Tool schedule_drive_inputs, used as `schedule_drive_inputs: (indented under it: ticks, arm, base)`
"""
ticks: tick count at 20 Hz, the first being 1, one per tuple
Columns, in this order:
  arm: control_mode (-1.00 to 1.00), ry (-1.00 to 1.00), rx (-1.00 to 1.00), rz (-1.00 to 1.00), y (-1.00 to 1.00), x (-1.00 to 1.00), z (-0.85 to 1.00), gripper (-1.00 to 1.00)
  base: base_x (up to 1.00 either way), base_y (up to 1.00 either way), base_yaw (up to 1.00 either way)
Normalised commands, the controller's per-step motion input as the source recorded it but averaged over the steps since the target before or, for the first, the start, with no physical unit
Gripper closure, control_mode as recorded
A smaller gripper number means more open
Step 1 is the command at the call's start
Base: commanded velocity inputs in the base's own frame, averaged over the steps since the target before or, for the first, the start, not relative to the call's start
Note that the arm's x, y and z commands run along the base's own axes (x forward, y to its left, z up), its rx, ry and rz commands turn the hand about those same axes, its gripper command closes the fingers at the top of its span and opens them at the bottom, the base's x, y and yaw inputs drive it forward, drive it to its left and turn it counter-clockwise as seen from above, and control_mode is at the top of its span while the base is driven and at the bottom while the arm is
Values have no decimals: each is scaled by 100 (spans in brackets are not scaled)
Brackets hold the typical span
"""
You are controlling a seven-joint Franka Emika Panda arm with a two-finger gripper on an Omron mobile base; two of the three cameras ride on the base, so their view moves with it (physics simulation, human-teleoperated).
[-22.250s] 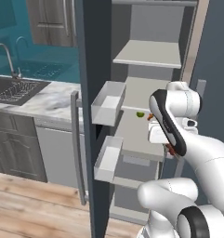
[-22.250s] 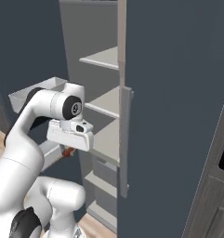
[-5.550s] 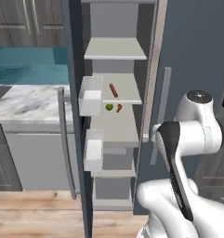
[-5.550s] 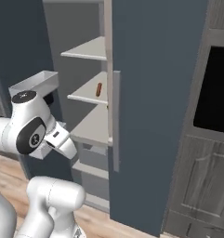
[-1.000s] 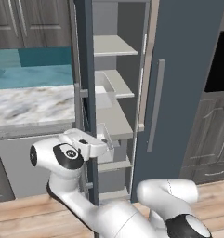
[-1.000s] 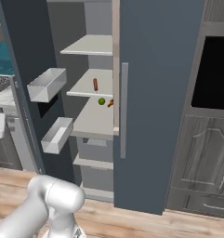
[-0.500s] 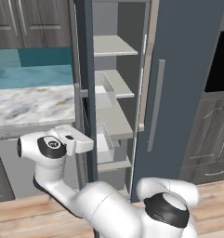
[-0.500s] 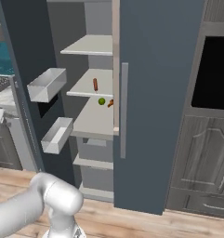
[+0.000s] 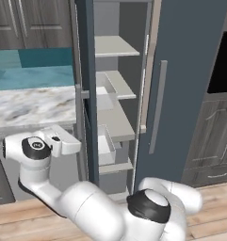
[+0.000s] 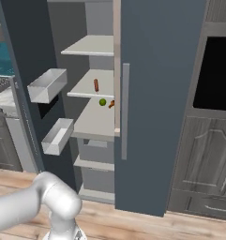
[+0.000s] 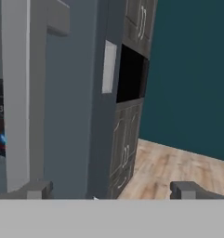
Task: Store the hot dog in the freezer for long-term storage. Close the freezer door after placing the cooked food.
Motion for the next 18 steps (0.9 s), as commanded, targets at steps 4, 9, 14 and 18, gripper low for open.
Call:
schedule_drive_inputs:
  ticks: [4, 9, 14, 18]
  arm:
    - [-100, 2, 0, 0, 0, 46, -5, -100]
    - [-100, 6, 0, 0, 0, 44, -10, -100]
    - [-100, 9, 0, 0, 0, 40, -18, -100]
    - [-100, 9, 0, 0, 0, 29, -19, -100]
  base:
    - [0, 0, 0]
    - [0, 0, 0]
    - [0, 0, 0]
    - [0, 0, 0]
